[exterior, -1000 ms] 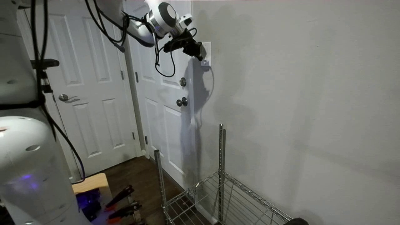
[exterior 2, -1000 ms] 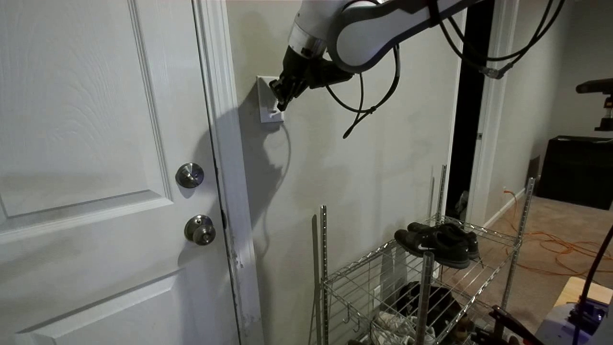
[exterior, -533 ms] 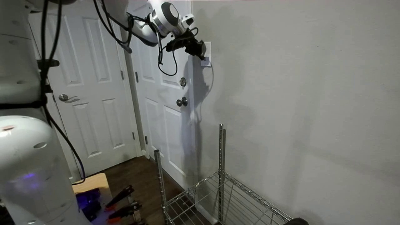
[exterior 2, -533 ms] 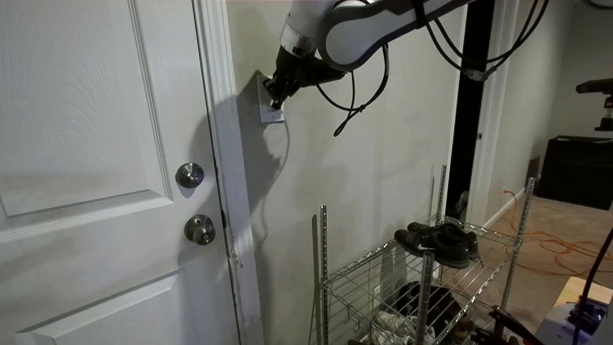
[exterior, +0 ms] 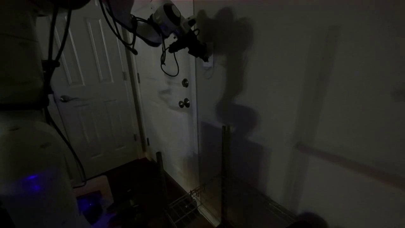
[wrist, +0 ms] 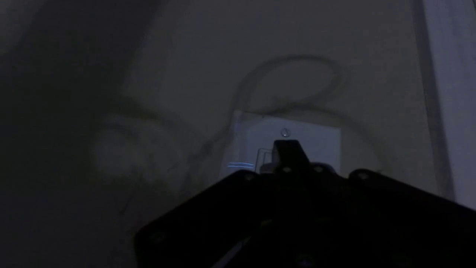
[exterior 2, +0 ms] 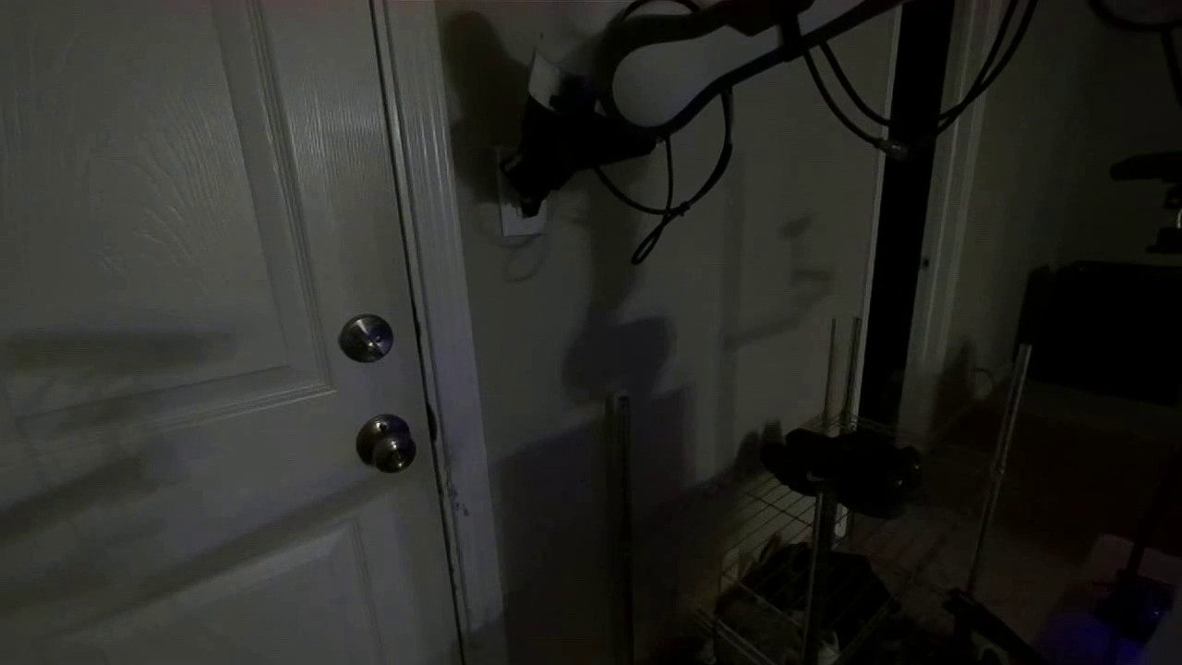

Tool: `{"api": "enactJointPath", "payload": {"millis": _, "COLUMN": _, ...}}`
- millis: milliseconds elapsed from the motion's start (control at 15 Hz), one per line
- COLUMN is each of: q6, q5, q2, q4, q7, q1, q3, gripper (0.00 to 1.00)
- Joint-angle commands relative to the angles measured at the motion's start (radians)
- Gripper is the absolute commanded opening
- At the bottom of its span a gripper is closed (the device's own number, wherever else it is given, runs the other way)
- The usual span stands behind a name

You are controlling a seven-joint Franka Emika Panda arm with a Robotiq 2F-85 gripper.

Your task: Switch off the light

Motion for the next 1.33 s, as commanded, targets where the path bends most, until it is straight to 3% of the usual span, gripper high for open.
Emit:
{"api": "enactJointPath", "payload": {"millis": 0, "q6": -0.007, "q5": 0.03, "q2": -0.005, "q4": -0.013, "q7": 0.005, "q1": 0.003, "q3": -0.009, "gripper": 0.0}}
{"api": "enactJointPath", "payload": {"millis": 267, "q6": 0.024, "q5": 0.177, "q2": -0.153, "q4": -0.2, "q7": -0.022, "q1": -0.003, "q3": 0.009, "gripper": 0.0}}
{"api": "enactJointPath", "payload": {"millis": 667, "q6": 0.034, "q5": 0.255, "q2": -0.365, "q4": -0.435, "q7": -0.003, "q1": -0.025, "q3": 0.05, "gripper": 0.0}}
{"api": "enactJointPath", "payload": {"millis": 1267, "q6": 0.041, "q5": 0.4, "q2": -0.495, "q4": -0.595, "q7": -0.043, "q1": -0.043, "q3": 0.095, "gripper": 0.0}}
